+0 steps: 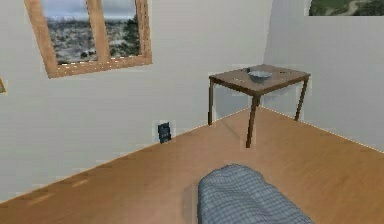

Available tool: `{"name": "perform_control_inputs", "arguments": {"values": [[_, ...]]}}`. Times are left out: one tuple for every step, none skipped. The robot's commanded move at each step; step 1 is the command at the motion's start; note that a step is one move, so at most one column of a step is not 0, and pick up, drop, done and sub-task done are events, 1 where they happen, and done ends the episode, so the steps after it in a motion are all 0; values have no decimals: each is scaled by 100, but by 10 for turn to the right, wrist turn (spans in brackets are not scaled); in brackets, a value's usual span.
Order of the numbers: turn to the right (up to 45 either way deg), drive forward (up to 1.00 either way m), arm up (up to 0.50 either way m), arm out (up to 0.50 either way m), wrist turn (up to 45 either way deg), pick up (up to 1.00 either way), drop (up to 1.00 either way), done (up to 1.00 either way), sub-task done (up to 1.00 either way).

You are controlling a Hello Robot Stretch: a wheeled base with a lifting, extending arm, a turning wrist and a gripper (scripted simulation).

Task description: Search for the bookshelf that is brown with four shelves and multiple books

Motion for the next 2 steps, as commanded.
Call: {"name": "perform_control_inputs", "arguments": {"values": [[-450, 0, 0, 0, 0, 0, 0, 0, 0], [-450, 0, 0, 0, 0, 0, 0, 0, 0]]}}
